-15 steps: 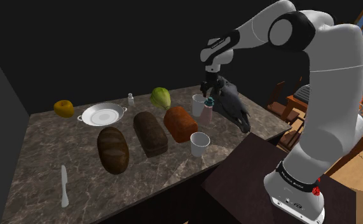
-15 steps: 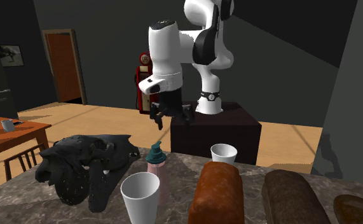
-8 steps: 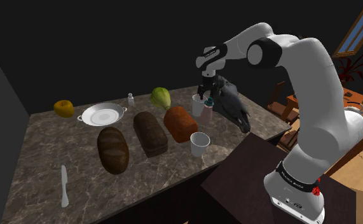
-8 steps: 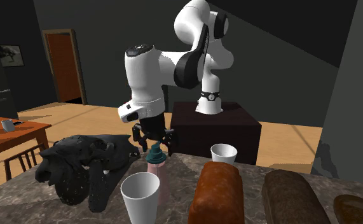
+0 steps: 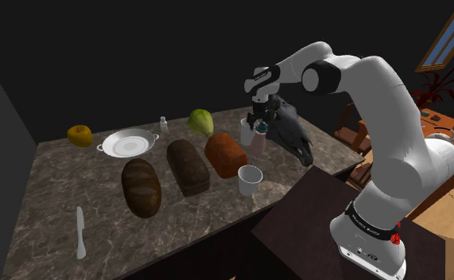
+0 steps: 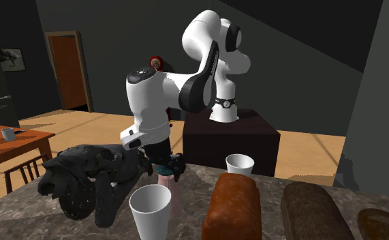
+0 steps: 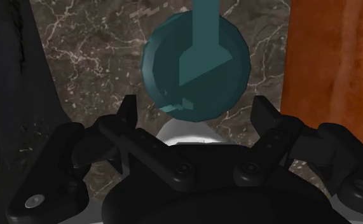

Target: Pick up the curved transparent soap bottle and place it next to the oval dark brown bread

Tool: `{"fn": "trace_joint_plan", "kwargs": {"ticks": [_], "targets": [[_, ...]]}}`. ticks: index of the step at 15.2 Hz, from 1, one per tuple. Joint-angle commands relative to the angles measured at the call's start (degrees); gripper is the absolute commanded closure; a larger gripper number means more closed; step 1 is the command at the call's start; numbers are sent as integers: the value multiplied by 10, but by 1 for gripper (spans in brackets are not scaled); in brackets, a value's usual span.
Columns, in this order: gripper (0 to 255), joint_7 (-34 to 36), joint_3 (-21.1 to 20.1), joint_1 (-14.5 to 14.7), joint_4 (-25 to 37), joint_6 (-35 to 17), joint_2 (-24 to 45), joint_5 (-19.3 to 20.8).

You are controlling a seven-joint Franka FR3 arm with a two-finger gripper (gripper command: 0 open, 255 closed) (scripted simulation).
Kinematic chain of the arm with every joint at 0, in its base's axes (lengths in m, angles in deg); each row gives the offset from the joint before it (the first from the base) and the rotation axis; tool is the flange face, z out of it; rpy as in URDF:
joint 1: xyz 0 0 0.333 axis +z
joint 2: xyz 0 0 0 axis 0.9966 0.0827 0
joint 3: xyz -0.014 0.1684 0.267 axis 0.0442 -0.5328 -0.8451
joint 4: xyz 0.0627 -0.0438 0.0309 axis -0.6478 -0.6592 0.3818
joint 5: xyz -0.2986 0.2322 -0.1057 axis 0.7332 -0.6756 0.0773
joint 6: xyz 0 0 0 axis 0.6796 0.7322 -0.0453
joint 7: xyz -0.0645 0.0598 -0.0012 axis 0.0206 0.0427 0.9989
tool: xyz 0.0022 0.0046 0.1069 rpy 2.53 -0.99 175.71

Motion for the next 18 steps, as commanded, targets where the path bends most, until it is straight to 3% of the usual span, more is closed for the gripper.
{"fn": "trace_joint_plan", "kwargs": {"ticks": [1,9,10,18], "targets": [[0,-1,-1,0,-6,-16,9,-1],[0,-1,-1,0,-6,-16,9,-1],[255,-1,-1,0,-6,-16,9,-1],[255,-1,-1,-1,-6,-15,9,-1]]}}
